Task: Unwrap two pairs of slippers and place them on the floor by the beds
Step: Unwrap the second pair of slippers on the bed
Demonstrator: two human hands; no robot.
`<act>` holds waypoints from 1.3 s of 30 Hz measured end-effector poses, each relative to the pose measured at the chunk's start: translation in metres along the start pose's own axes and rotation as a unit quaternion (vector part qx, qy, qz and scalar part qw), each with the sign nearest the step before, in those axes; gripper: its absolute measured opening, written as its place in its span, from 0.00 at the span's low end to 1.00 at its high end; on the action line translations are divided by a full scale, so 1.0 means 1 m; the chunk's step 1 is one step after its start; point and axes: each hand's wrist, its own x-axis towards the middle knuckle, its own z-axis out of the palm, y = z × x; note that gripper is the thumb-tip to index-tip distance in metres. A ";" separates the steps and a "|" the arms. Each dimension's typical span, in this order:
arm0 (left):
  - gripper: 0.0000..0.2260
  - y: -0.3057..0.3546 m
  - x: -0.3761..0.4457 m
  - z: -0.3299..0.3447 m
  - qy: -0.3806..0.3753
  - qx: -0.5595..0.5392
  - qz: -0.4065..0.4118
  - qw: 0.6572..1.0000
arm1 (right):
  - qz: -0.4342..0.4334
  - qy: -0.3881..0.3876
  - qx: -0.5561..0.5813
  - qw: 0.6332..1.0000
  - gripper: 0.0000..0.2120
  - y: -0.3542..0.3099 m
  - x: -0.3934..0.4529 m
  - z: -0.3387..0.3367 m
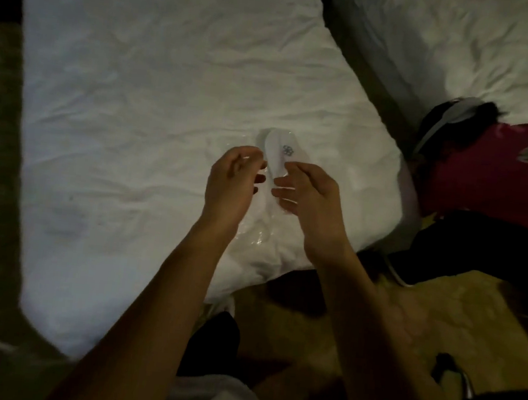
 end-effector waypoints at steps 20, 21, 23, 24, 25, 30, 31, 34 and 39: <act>0.12 -0.037 0.104 0.154 0.141 0.006 -0.112 0.984 | 0.093 -0.118 -0.013 0.989 0.12 0.035 0.203 -0.087; 0.12 -0.042 0.107 0.160 0.150 0.000 -0.121 0.981 | 0.097 -0.119 -0.021 0.988 0.12 0.040 0.211 -0.092; 0.12 -0.054 0.115 0.168 0.170 -0.007 -0.139 0.976 | 0.116 -0.122 -0.035 0.985 0.11 0.054 0.226 -0.098; 0.13 -0.062 0.119 0.173 0.178 -0.006 -0.149 0.973 | 0.132 -0.121 -0.038 0.983 0.11 0.062 0.233 -0.099; 0.13 -0.070 0.124 0.176 0.183 -0.002 -0.159 0.970 | 0.148 -0.120 -0.040 0.981 0.09 0.072 0.239 -0.100; 0.16 -0.108 0.149 0.194 0.179 0.003 -0.209 0.961 | 0.188 -0.120 -0.064 0.973 0.06 0.118 0.262 -0.098; 0.18 -0.115 0.154 0.196 0.176 0.010 -0.214 0.961 | 0.192 -0.122 -0.073 0.971 0.07 0.126 0.267 -0.096; 0.25 -0.136 0.170 0.195 0.181 0.049 -0.215 0.959 | 0.199 -0.129 -0.096 0.967 0.13 0.148 0.283 -0.091; 0.28 -0.162 0.196 0.189 0.164 0.137 -0.231 0.949 | 0.207 -0.101 -0.158 0.960 0.17 0.187 0.313 -0.081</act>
